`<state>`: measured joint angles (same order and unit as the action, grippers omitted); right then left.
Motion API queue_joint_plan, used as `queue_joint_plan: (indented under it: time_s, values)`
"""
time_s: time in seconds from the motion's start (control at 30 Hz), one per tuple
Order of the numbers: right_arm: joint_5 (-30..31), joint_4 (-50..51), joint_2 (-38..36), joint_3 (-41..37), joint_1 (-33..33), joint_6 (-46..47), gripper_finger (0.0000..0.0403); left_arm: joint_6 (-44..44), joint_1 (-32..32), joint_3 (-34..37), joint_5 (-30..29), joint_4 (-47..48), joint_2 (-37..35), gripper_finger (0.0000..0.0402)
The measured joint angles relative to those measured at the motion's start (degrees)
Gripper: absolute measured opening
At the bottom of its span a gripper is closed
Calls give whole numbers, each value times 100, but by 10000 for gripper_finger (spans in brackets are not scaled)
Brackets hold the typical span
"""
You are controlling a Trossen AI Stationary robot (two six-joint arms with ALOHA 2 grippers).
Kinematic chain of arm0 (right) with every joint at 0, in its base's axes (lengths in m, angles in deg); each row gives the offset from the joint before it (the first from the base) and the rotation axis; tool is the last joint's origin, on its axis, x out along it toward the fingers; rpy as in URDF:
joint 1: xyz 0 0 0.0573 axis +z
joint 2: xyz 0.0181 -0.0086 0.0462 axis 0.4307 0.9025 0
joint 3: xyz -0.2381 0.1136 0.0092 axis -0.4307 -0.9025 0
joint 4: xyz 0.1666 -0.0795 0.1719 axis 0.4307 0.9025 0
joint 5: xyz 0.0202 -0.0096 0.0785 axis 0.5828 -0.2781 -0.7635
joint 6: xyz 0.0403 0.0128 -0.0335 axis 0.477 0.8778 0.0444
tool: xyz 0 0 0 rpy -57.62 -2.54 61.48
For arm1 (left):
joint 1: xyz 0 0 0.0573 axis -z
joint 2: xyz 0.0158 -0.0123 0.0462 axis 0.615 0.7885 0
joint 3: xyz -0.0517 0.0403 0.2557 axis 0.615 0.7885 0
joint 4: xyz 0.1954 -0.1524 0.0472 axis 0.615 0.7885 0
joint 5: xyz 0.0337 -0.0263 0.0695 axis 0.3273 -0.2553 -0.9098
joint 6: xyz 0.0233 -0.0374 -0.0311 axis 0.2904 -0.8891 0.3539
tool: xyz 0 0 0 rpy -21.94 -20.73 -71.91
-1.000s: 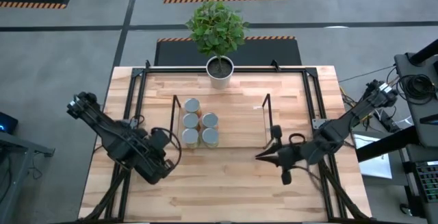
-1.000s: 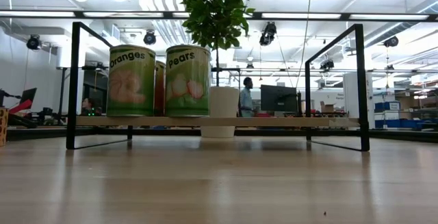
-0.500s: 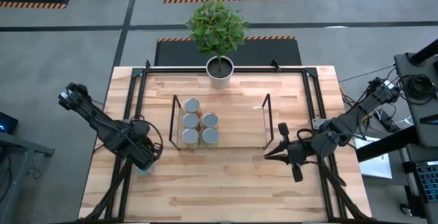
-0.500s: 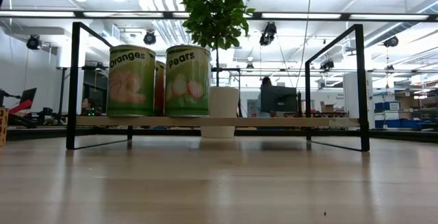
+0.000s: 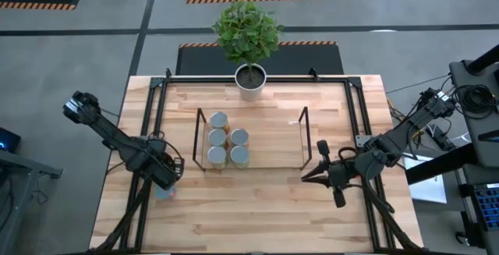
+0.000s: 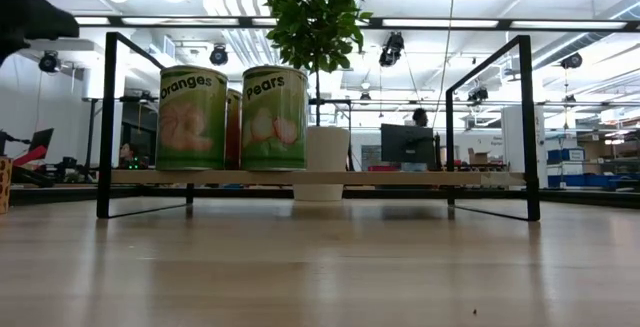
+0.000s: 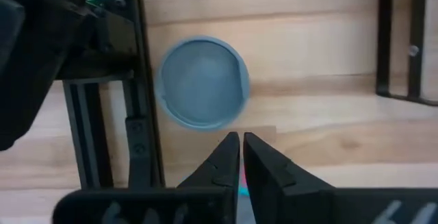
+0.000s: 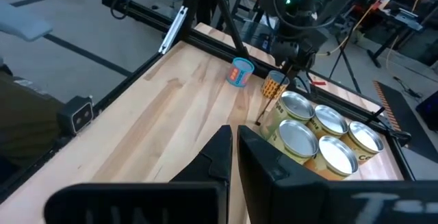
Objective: Pick and place cans onto a shelf
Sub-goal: Put the canned spicy black beans on the shelf
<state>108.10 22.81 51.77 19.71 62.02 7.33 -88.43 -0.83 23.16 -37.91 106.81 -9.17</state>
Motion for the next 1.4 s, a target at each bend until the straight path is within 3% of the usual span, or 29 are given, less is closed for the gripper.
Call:
queue_joint_plan:
  time_s: [0.2,0.53,0.7,1.4]
  values:
    - [0,5,0,-33,0,0,13,-151,-2,168,-2,-3,61,69]
    - [0,143,0,-33,0,52,13,-622,0,583,-8,-210,381,252]
    - [0,156,0,-35,0,59,13,-613,0,632,-52,-220,564,311]
    - [0,167,0,-35,-2,70,13,-760,-7,718,-160,-195,942,326]
